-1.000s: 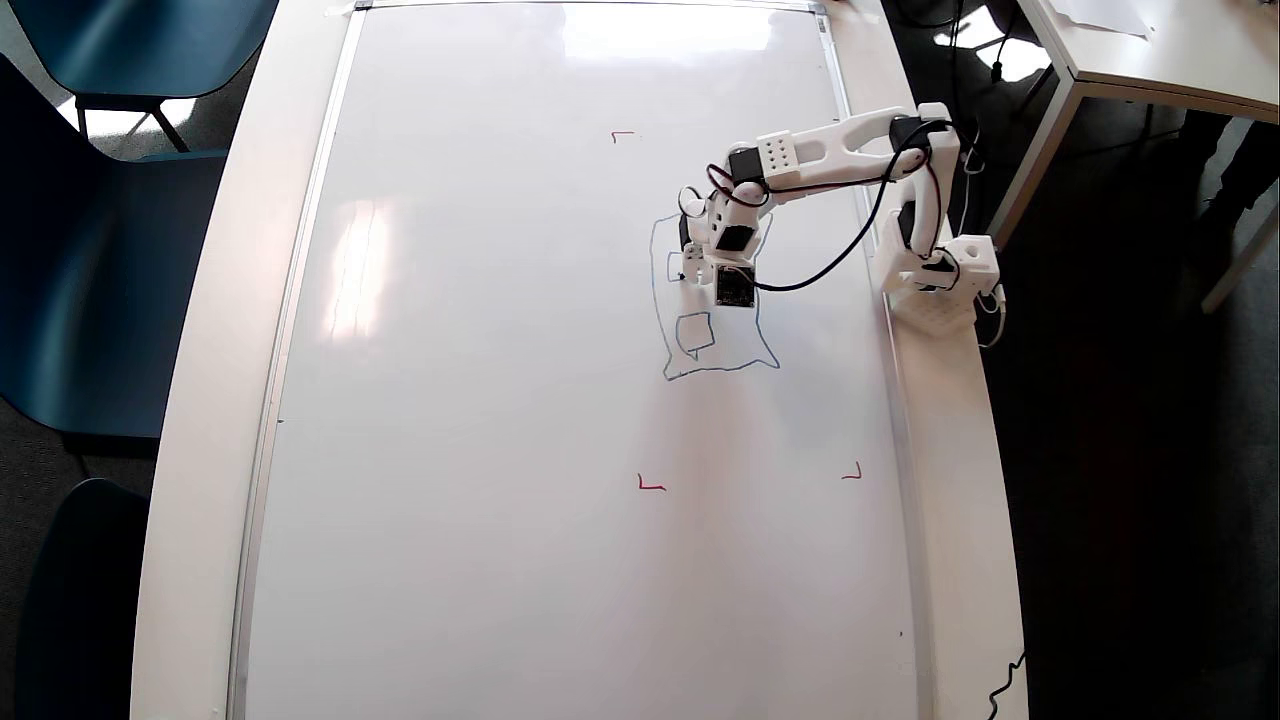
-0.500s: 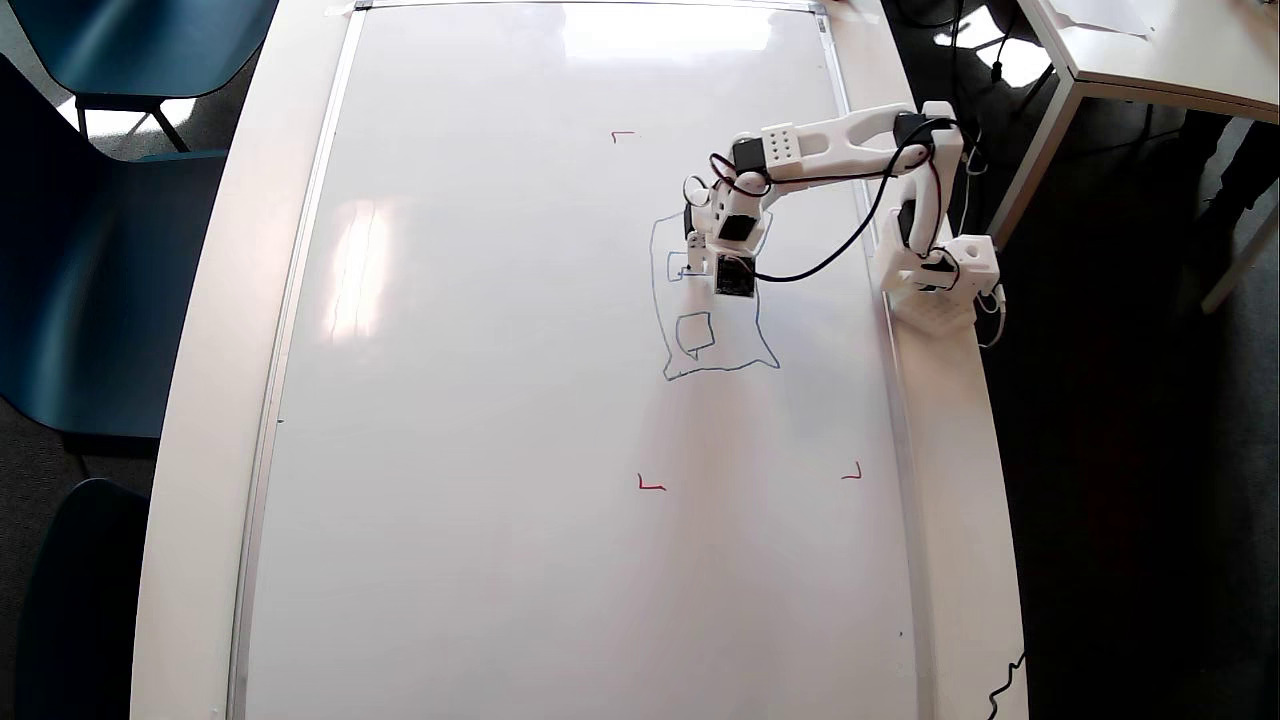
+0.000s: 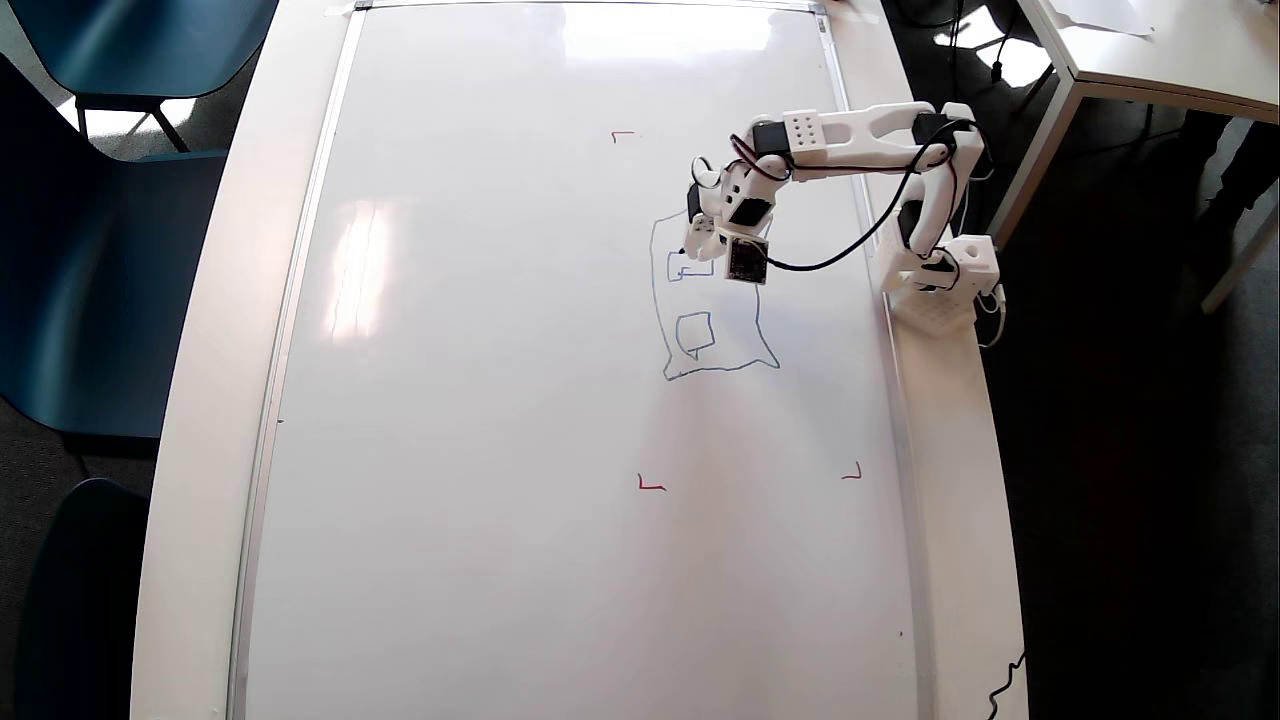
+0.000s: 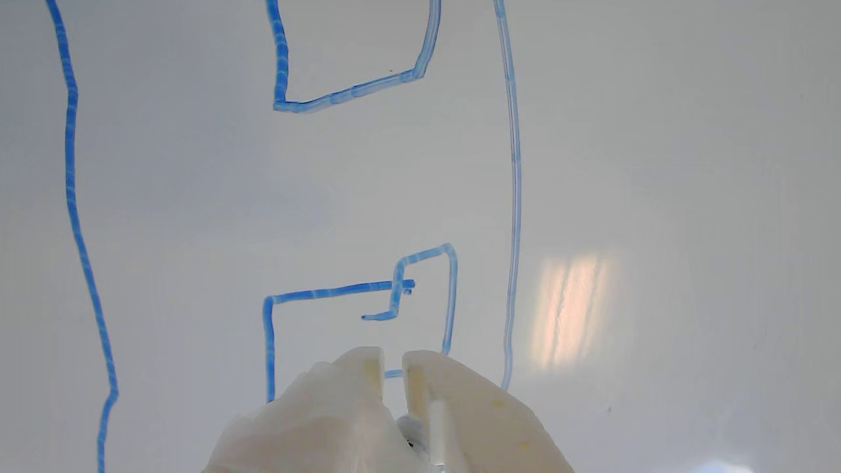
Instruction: Draw on a whiteboard a robot head using a pen attached to the gripper
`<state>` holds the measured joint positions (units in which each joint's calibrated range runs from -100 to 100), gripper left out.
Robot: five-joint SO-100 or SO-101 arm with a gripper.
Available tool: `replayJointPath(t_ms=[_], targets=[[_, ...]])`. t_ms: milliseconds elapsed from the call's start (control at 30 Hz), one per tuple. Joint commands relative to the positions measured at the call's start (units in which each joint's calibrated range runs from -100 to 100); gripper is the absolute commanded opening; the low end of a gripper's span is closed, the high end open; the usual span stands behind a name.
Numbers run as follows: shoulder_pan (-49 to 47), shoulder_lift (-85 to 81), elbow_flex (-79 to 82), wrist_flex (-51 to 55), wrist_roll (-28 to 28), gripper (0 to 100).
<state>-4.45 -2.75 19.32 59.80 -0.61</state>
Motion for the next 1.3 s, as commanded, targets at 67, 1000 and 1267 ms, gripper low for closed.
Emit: replayJointPath(t_ms=[67, 1000, 1267], targets=[[-2.4, -3.7, 2.0, 3.6, 0.0, 2], [-7.2, -3.0, 6.1, 5.3, -0.3, 2], [-9.6, -2.8, 6.2, 4.4, -0.3, 2]])
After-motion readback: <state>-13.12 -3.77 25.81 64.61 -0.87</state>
